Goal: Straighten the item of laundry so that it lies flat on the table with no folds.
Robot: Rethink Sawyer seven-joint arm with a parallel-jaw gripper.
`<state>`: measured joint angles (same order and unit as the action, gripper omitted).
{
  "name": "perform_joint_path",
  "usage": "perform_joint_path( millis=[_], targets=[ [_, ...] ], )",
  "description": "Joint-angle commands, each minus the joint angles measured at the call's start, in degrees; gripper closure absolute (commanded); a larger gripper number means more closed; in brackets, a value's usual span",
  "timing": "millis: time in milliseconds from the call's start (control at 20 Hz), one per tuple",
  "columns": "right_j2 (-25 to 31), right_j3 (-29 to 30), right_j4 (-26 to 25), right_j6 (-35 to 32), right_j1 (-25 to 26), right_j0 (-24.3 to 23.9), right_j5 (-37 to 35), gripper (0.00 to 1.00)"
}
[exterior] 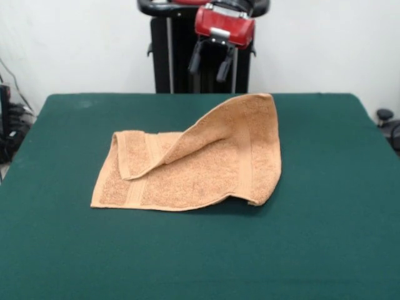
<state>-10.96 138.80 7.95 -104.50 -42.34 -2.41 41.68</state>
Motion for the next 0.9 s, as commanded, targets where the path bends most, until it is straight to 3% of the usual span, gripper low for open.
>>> perform_joint_path(
  millis=[50,500,750,900],
  targets=[
    [0.44,-10.88,3.36,1.81,-3.37,4.74,-15.58,0.00],
    [-3.46,-21.70,8.80,-0.98,2.22,8.45,-21.23,0.00],
    [-5.17,-25.01,10.79,-1.89,4.62,9.92,-22.40,0.00],
    [-4.33,-26.73,10.56,-2.85,8.59,9.47,-21.22,0.00]
  ],
)
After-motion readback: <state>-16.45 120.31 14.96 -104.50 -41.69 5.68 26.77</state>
